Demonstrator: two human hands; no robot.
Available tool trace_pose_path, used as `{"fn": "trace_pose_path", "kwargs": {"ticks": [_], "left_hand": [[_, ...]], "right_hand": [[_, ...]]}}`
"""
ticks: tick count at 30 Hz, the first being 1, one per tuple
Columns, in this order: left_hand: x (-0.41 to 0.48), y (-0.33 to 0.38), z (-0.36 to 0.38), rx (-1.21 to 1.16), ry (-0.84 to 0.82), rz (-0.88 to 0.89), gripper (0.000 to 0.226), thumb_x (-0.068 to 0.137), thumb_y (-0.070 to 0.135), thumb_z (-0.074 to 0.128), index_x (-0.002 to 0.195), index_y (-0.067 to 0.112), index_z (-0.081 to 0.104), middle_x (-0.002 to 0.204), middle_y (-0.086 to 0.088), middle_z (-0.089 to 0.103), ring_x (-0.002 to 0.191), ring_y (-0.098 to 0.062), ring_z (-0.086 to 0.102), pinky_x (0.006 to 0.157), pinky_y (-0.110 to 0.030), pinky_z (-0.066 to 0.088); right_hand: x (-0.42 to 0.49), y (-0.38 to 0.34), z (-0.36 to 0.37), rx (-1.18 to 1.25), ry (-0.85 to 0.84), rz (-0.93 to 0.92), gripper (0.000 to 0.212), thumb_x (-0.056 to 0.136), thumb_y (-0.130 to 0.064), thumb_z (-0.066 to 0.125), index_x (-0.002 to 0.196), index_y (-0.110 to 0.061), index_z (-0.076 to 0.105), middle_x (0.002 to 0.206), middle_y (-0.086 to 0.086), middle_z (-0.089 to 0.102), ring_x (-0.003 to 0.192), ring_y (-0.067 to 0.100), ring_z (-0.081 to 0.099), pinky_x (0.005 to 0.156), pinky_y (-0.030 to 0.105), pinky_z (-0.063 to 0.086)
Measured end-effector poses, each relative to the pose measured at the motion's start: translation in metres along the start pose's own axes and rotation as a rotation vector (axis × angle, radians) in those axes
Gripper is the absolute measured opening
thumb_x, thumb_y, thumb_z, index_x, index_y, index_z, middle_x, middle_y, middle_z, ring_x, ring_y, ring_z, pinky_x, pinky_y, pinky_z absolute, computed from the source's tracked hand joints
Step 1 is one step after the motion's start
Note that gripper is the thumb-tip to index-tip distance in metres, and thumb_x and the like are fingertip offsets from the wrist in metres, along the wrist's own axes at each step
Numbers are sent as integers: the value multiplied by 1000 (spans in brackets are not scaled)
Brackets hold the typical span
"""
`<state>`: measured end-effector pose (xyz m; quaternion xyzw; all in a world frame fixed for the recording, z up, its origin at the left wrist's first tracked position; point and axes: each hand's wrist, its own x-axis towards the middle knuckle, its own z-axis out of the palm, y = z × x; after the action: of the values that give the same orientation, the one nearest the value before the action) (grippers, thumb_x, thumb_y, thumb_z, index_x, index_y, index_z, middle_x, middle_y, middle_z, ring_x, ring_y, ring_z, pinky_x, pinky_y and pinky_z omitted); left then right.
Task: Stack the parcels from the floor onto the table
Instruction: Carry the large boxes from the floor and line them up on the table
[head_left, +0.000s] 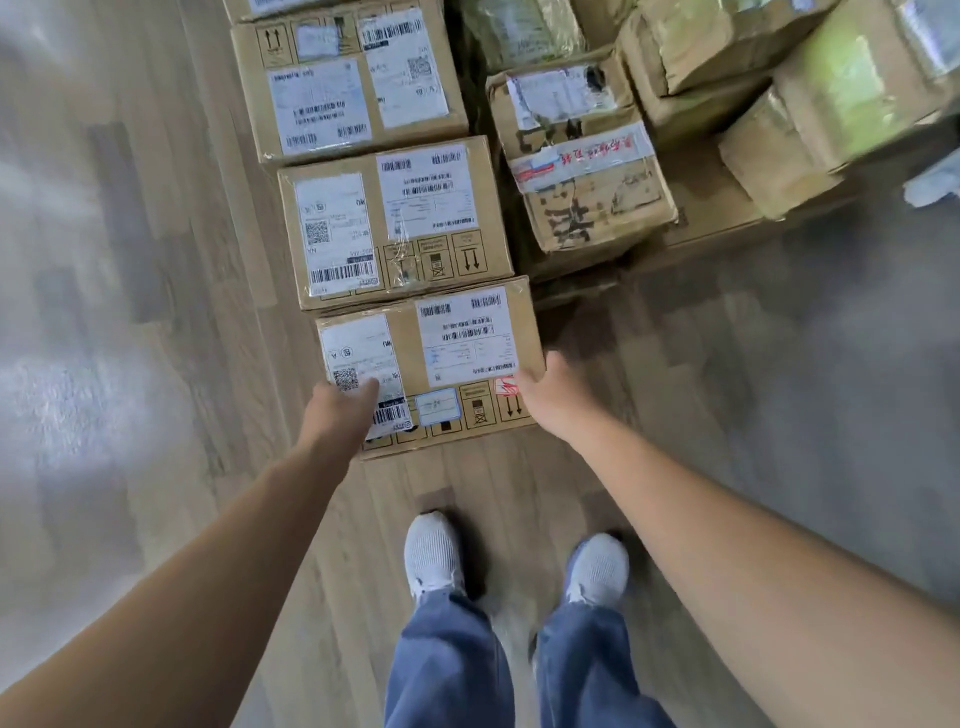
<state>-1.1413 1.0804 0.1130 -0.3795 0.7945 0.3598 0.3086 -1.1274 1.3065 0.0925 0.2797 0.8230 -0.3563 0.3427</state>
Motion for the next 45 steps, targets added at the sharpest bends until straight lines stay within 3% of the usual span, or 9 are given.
{"fn": "trace_pose_path", "kwargs": {"ticks": [5,9,13,20,27,31,35,37,45], "left_hand": [[-18,-6,12,3,-7,17,44,86,30,56,122,7,50,108,-12,64,89,-30,65,78,-50,57],[-73,14,12,-7,-19,68,37,86,25,55,118,8,48,106,-7,62,89,-26,63,77,-48,57],[-144,46,7,-77,-62,138,26,89,21,56,111,12,45,96,0,60,75,-12,60,46,-24,47],[-294,149,-31,-172,-144,244,17,99,14,40,103,1,49,82,-9,56,57,-14,52,30,-14,34],[-409,235,-71,-318,-260,509,14,94,15,44,91,9,56,59,6,53,44,-3,52,45,-18,44],[-453,274,-90,-272,-377,654,32,83,33,54,107,16,64,88,0,69,82,-18,67,78,-36,55],[-490,303,-105,-226,-500,859,31,82,31,59,112,26,63,106,1,71,90,-10,69,74,-28,57],[-507,320,-112,-154,-581,958,40,78,36,60,118,33,61,112,4,70,100,-16,67,88,-39,55],[-586,370,-104,-10,-822,1290,71,66,51,75,131,36,48,125,13,63,116,-13,60,100,-44,47]], "right_hand": [[-7,20,-5,71,21,7,37,99,-40,40,123,-14,49,111,6,61,94,26,59,75,38,50],[-39,34,-54,70,71,17,35,100,-40,38,119,-15,51,109,3,61,87,21,56,68,33,44],[-90,38,-122,89,119,47,32,99,-43,37,116,-19,50,108,3,61,93,25,59,82,44,52],[-222,-3,-289,119,291,-45,41,92,-52,43,118,-22,54,118,6,63,105,30,58,89,39,48],[-341,-25,-408,197,558,-45,48,89,-55,41,120,-21,56,114,8,61,98,28,58,81,38,49],[-393,-31,-443,294,713,-30,42,91,-49,43,111,-16,60,101,4,65,89,25,59,68,31,41],[-441,-32,-463,354,825,-3,34,93,-46,45,87,-15,60,73,-2,59,64,15,55,48,25,33],[-462,-30,-471,369,885,48,35,93,-43,45,78,-15,57,66,-1,55,58,14,51,46,25,29],[-531,-3,-509,558,1106,99,38,91,-43,48,91,-9,66,80,8,64,84,32,63,75,46,56]]}}
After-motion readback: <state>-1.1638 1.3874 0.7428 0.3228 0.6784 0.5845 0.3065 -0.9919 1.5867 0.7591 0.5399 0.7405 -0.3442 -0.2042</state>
